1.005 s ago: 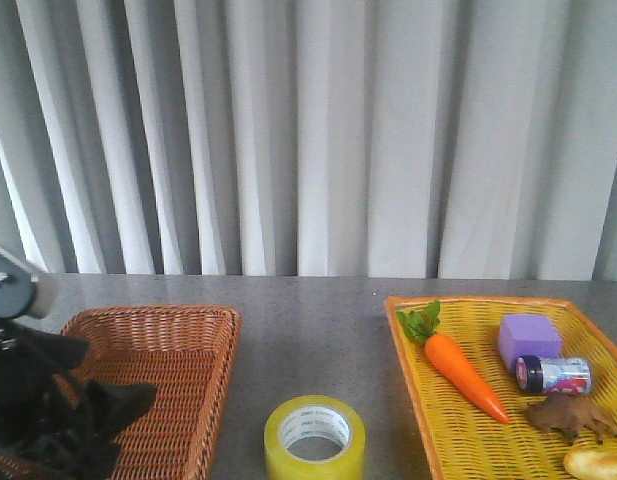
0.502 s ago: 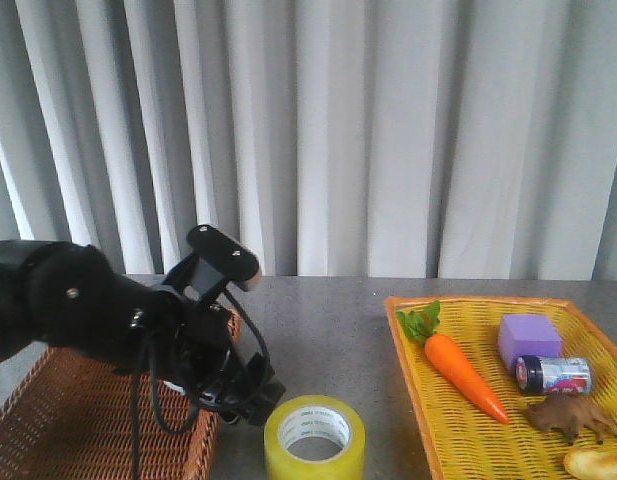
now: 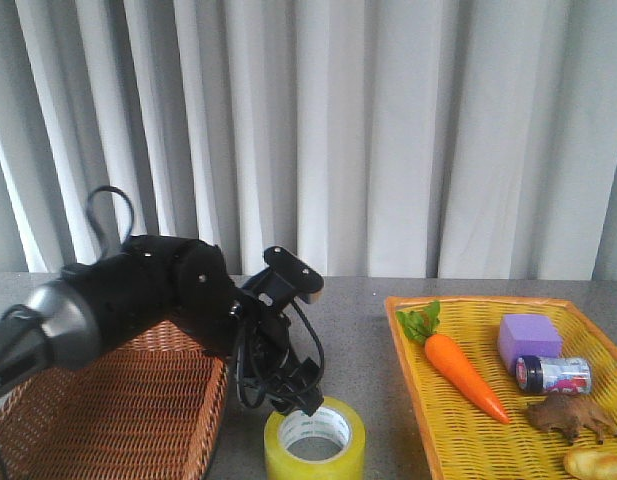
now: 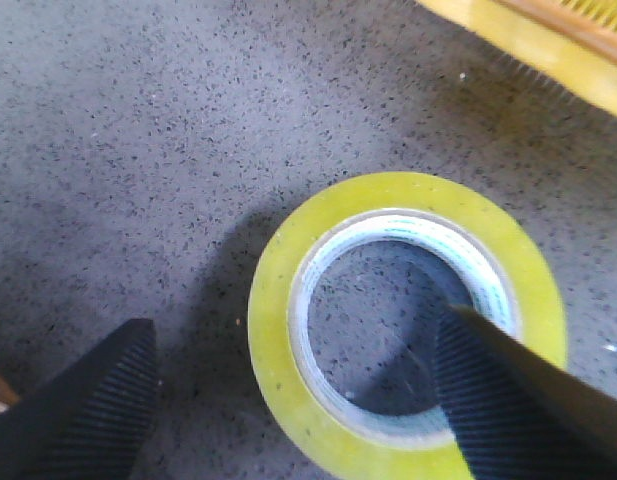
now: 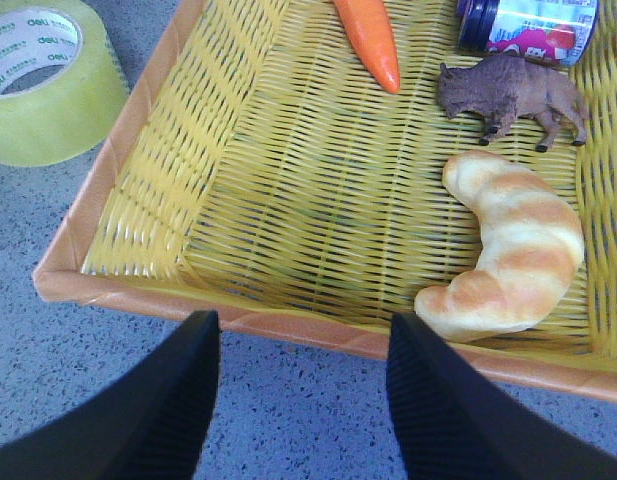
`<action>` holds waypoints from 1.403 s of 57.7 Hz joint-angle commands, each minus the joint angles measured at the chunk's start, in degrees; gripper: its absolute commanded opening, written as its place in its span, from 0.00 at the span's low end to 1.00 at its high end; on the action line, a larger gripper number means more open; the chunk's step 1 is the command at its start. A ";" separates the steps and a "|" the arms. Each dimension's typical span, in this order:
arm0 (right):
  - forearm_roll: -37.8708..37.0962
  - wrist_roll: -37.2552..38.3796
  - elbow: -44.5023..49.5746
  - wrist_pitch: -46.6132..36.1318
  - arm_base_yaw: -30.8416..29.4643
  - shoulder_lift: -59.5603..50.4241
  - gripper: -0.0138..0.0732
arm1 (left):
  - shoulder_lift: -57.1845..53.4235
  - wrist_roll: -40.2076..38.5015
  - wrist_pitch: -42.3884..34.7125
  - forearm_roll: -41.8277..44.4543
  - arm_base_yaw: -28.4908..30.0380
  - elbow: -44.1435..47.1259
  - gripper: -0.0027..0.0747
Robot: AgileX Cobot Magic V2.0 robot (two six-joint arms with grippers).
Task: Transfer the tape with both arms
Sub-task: 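Lower the left gripper and close it on the tape roll's rim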
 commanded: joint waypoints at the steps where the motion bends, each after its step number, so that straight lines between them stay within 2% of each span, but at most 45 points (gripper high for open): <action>1: -0.07 0.10 -1.41 -3.24 -0.37 -0.39 0.59 | 0.44 0.02 0.81 0.00 -0.30 -5.19 0.74; 15: -0.07 0.10 -1.41 -3.24 -0.37 -0.39 0.59 | 6.24 -0.02 2.64 0.00 -0.30 -9.97 0.68; 32: -0.07 0.10 -1.41 -3.24 -0.37 -0.39 0.59 | 9.00 -0.02 1.91 0.57 -0.30 -9.99 0.61; 38: -0.07 0.10 -1.41 -3.24 -0.37 -0.39 0.59 | 9.13 -0.02 1.99 0.52 -0.30 -9.99 0.54; 49: -0.07 0.10 -1.41 -3.30 -0.37 -0.39 0.59 | 9.00 -0.02 2.71 0.39 -0.30 -9.99 0.34; 55: -0.07 0.10 -1.41 -3.30 -0.37 -0.39 0.59 | 8.57 -0.02 3.09 0.39 -0.30 -9.99 0.28; 81: -0.07 0.10 -1.41 -3.25 -0.37 -0.39 0.59 | 1.88 -0.60 6.04 0.39 -0.24 -9.99 0.26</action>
